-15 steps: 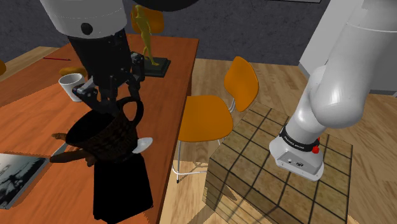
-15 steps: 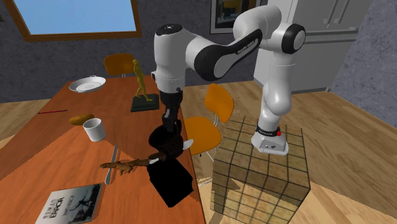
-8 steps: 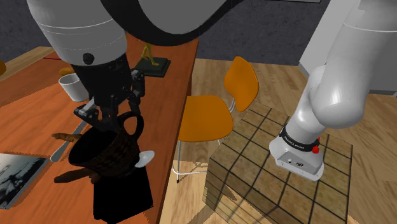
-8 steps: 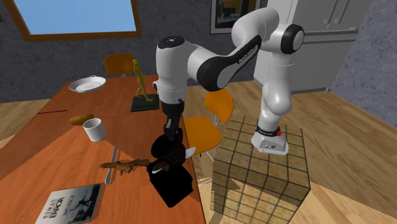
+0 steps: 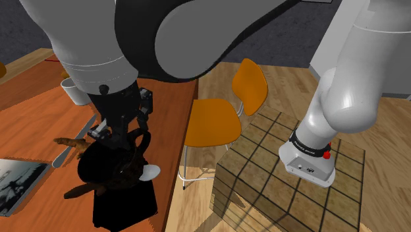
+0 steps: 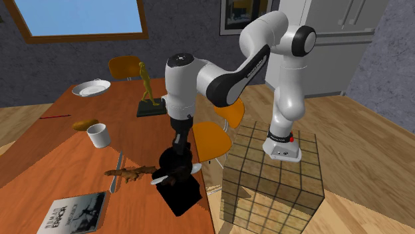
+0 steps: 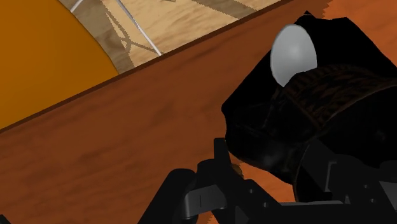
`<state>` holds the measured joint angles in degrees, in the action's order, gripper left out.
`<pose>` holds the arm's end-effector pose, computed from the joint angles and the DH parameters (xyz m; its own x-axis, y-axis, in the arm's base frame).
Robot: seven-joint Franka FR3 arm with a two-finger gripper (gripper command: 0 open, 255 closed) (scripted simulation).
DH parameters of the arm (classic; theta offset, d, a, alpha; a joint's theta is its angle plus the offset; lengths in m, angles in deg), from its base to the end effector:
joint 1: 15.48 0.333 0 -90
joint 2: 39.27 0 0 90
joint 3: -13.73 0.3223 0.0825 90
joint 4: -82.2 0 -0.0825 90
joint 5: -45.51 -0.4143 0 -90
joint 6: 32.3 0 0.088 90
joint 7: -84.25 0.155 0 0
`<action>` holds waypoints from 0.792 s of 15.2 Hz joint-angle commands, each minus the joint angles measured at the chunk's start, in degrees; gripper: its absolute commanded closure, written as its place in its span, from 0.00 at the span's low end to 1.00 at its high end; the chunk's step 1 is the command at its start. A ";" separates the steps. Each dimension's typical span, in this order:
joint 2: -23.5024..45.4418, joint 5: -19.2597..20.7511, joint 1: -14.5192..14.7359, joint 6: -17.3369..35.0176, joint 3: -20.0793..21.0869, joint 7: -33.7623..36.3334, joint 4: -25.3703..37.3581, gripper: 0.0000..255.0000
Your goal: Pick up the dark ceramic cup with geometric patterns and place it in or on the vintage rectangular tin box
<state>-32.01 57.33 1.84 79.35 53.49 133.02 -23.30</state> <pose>0.3641 0.5028 0.4195 0.9722 0.2162 0.0894 0.2107 -0.9752 0.0670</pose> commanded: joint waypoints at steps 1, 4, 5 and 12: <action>0.22 0.28 -0.07 1.61 -0.12 0.36 -1.65 1.00; 0.70 0.73 -0.01 2.98 -0.18 0.78 -2.69 1.00; 0.69 0.73 -0.01 2.98 -0.18 0.78 -2.69 1.00; 0.69 0.73 -0.01 2.97 -0.17 0.78 -2.69 0.00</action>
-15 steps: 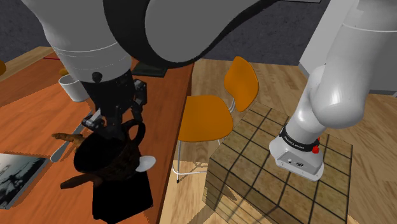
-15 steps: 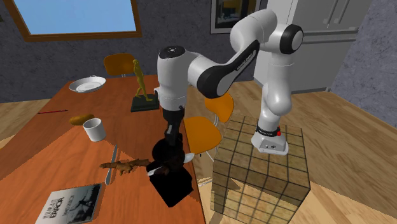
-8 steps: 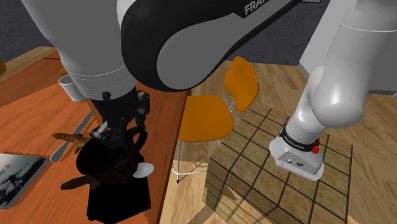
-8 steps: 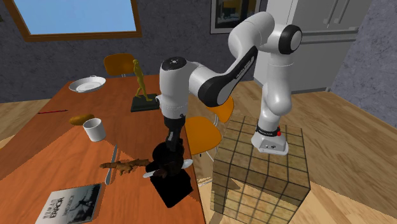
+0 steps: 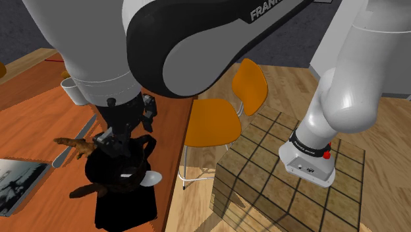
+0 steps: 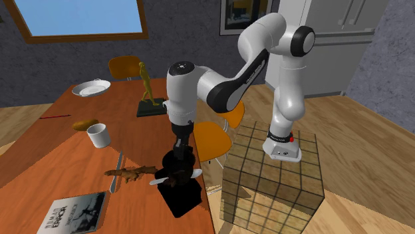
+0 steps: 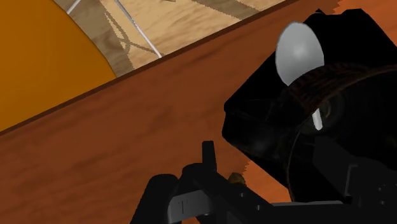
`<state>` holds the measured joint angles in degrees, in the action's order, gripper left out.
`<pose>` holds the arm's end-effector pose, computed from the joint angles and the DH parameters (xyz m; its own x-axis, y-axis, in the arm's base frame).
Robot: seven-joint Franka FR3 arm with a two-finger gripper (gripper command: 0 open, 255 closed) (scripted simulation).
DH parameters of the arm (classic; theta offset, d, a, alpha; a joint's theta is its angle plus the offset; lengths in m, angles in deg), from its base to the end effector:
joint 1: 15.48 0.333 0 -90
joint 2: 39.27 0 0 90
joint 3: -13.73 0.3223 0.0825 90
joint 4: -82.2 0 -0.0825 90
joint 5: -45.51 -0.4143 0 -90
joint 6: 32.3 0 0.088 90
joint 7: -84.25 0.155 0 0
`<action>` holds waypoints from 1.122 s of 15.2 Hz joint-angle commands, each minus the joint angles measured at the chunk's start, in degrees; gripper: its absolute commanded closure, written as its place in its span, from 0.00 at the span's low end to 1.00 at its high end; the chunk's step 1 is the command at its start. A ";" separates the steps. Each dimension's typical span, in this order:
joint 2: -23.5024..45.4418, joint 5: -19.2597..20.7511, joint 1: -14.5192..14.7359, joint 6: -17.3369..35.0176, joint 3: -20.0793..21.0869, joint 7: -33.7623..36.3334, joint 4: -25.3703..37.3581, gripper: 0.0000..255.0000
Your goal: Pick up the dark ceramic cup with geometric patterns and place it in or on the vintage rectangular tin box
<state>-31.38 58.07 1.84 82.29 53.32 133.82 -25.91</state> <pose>0.3634 0.5007 0.3957 0.9727 0.2141 0.0890 0.2085 -0.9756 0.0685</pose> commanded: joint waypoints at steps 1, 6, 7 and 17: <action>0.07 -0.01 0.01 0.03 0.00 0.02 -0.07 0.00; -0.56 -0.59 -0.02 -1.69 0.14 -0.41 1.21 0.00; -1.11 -1.10 -0.01 -3.44 0.28 -0.75 2.57 0.00; -1.86 -1.81 0.07 -6.63 0.50 -1.23 5.22 0.00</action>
